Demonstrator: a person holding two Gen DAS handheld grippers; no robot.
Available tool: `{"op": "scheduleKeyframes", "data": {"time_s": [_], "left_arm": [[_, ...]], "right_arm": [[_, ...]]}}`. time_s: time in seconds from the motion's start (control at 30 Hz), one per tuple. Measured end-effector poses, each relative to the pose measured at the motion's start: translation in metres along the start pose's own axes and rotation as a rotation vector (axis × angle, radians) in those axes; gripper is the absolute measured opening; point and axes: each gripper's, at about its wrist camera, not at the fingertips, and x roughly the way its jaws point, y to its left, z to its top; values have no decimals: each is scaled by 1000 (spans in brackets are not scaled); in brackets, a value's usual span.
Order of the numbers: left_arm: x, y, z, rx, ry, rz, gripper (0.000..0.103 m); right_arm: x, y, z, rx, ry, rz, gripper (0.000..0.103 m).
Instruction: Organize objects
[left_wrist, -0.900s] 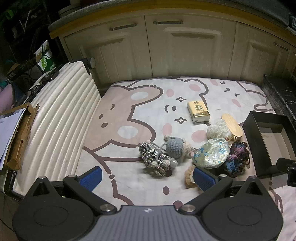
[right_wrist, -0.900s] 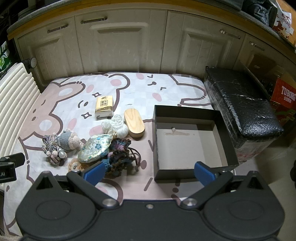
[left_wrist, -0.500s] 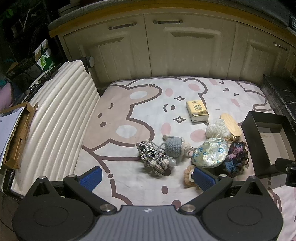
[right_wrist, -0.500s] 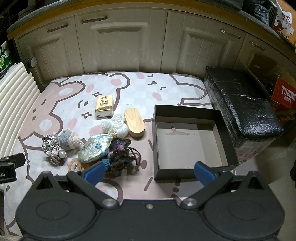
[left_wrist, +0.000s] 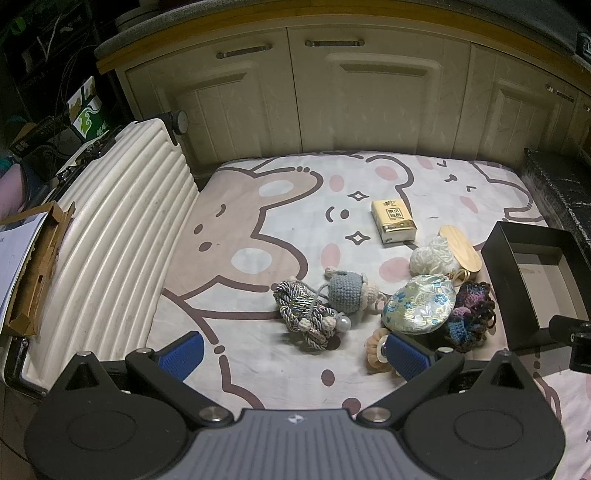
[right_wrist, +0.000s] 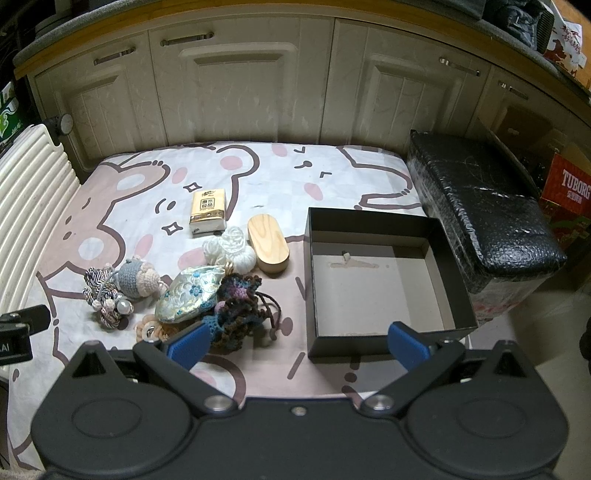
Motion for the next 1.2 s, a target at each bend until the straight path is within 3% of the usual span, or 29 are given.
{"op": "scheduleKeyframes", "data": {"time_s": [1.2], "left_arm": [[0,-1,0,-10,6,2,103]], "right_arm": [[-2,1,0,4,5,0,103]]}}
